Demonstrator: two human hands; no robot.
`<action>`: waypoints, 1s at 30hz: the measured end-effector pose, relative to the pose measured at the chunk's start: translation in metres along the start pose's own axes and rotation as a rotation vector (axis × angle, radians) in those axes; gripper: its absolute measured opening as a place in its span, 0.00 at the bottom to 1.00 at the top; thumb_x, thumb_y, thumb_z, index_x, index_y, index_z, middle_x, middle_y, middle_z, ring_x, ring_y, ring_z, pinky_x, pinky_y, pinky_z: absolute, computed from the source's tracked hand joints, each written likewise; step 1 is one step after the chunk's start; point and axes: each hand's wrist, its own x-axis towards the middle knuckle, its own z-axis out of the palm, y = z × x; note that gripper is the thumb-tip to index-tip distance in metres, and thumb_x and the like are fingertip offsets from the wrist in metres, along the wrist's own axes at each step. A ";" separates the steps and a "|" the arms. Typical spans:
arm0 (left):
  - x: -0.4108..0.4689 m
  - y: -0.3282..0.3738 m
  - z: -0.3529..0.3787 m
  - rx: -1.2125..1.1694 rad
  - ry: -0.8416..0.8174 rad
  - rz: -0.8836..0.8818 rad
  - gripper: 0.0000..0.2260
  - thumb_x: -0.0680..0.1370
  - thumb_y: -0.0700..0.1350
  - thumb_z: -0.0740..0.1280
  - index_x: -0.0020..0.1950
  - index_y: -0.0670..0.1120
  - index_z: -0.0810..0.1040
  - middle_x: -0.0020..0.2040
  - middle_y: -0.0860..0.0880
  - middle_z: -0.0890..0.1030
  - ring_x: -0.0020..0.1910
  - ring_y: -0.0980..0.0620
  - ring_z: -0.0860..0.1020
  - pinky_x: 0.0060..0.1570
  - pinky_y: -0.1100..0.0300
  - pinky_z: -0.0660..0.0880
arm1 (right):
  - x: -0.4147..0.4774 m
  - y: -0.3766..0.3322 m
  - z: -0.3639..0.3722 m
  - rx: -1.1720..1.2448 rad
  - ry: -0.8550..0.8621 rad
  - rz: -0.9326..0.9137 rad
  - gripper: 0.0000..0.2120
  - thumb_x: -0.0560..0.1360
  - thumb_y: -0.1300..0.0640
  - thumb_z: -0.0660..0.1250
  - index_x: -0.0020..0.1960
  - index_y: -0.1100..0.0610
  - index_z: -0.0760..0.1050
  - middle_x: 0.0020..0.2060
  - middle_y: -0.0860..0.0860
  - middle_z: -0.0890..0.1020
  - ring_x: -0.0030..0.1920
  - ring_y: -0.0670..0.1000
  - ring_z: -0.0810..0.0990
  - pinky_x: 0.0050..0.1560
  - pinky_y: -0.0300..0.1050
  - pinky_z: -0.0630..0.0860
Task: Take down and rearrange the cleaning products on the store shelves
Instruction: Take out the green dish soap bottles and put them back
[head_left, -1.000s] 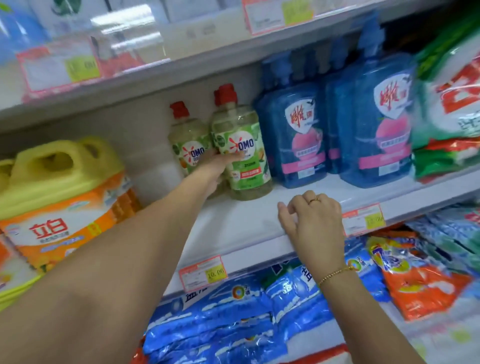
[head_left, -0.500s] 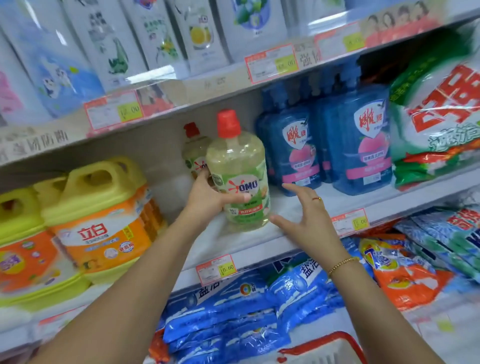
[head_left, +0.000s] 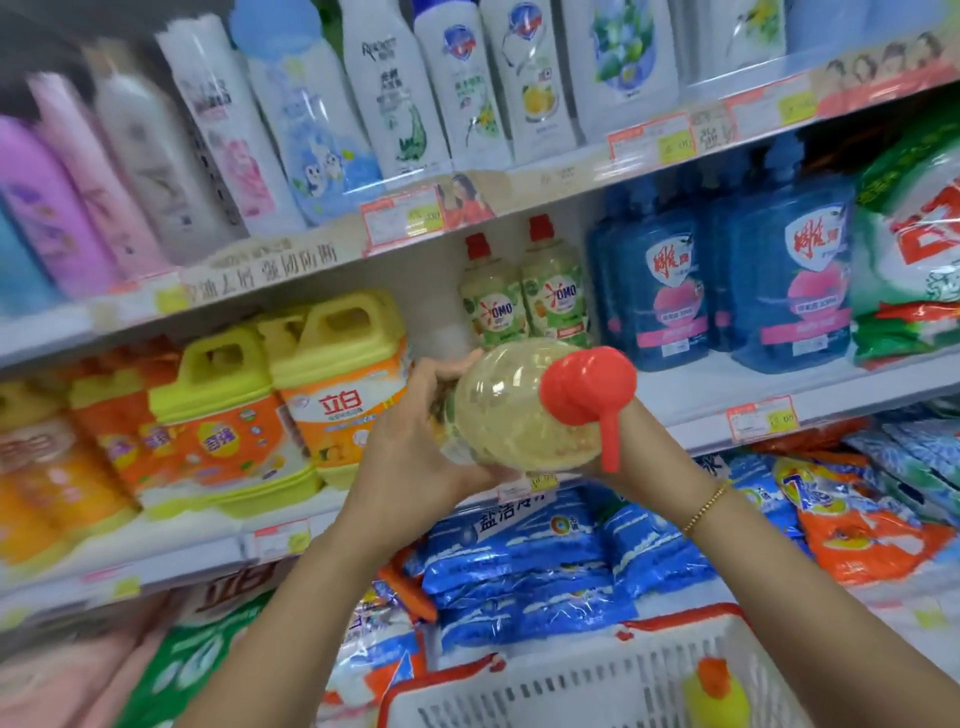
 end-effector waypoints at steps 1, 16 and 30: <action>-0.006 0.000 -0.006 -0.029 0.036 -0.038 0.32 0.57 0.44 0.84 0.55 0.57 0.71 0.51 0.62 0.80 0.52 0.63 0.78 0.49 0.68 0.74 | 0.002 -0.007 0.005 0.014 -0.002 -0.029 0.19 0.64 0.54 0.77 0.53 0.47 0.75 0.47 0.46 0.81 0.49 0.46 0.79 0.54 0.40 0.76; -0.013 -0.001 -0.061 -0.791 0.374 -0.415 0.27 0.62 0.44 0.76 0.60 0.46 0.76 0.52 0.49 0.85 0.50 0.51 0.84 0.45 0.53 0.80 | 0.021 -0.021 0.116 -0.248 0.503 -0.369 0.45 0.65 0.45 0.72 0.74 0.51 0.51 0.73 0.57 0.56 0.73 0.57 0.58 0.69 0.48 0.64; -0.016 -0.045 -0.115 -1.121 -0.012 -0.042 0.26 0.62 0.56 0.79 0.57 0.49 0.83 0.55 0.51 0.84 0.57 0.52 0.81 0.55 0.54 0.78 | 0.018 -0.058 0.112 1.148 -0.341 -0.186 0.39 0.65 0.39 0.72 0.71 0.50 0.66 0.66 0.50 0.75 0.65 0.54 0.74 0.58 0.48 0.76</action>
